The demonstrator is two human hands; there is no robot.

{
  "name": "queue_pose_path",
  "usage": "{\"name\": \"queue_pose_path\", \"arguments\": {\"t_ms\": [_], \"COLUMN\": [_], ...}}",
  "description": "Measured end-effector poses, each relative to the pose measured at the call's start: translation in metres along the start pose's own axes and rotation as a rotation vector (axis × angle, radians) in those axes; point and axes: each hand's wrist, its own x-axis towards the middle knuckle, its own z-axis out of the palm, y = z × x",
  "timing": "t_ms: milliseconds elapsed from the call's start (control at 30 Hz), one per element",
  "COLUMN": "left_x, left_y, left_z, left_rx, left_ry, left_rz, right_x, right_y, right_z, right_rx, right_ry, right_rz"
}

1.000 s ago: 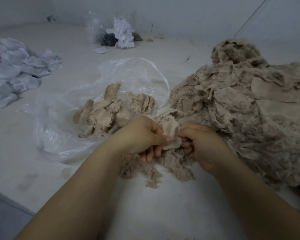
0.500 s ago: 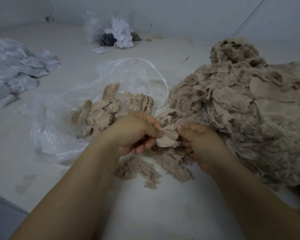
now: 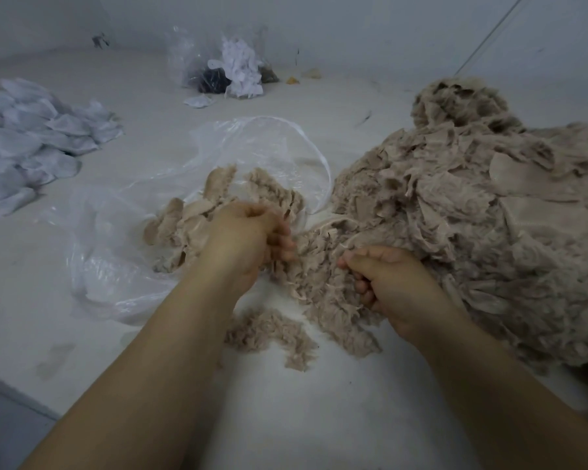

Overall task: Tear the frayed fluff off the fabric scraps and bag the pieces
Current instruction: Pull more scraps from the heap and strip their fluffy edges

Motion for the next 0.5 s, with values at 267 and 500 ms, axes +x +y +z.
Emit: {"name": "queue_pose_path", "arguments": {"t_ms": [267, 500], "left_x": [-0.011, -0.017], "left_y": [-0.017, -0.027], "left_z": [0.012, 0.034], "left_rx": [1.194, 0.985], "left_ry": [-0.144, -0.403], "left_rz": [0.269, 0.371], "right_x": [0.002, 0.007], "right_y": [0.000, -0.004], "right_z": [-0.001, -0.008], "right_rx": [0.040, 0.098], "right_ry": [0.013, 0.053], "right_rz": [0.023, -0.002]}}
